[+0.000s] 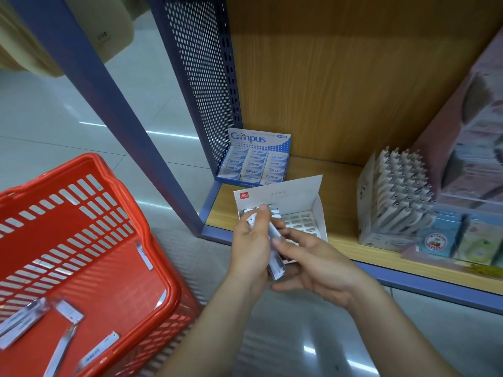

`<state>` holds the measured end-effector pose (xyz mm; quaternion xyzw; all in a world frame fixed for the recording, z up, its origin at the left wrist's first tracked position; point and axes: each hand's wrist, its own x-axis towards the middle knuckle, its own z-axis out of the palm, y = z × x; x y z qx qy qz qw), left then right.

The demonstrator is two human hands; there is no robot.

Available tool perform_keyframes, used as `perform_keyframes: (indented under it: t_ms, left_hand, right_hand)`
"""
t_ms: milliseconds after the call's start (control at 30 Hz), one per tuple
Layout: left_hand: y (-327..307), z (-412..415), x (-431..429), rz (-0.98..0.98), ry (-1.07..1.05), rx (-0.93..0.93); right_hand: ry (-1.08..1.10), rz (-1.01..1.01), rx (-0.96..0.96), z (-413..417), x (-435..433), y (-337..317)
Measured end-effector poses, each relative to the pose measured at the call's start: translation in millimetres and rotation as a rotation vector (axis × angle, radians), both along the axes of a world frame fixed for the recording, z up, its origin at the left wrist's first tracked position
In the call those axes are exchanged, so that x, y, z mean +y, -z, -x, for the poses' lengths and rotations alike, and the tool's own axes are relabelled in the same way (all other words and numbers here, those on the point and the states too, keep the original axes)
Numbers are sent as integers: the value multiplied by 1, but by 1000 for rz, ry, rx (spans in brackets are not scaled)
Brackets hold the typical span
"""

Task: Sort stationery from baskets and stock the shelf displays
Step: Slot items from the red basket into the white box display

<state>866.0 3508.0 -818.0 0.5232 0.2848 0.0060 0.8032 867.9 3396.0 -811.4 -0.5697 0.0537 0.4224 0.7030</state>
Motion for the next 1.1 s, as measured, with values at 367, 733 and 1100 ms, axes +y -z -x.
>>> perform_keyframes:
  t_ms: [367,733,1100]
  left_hand:
    - [5,9,-3,-167,109,-77]
    - [3,4,14,-467,214,-63]
    - [29,21,-9,-685,275,6]
  right_hand:
    - [294,45,-203,14,10,6]
    - [405,-17,-115,0,-9,18]
    - [487,-290,36,-1,-7,33]
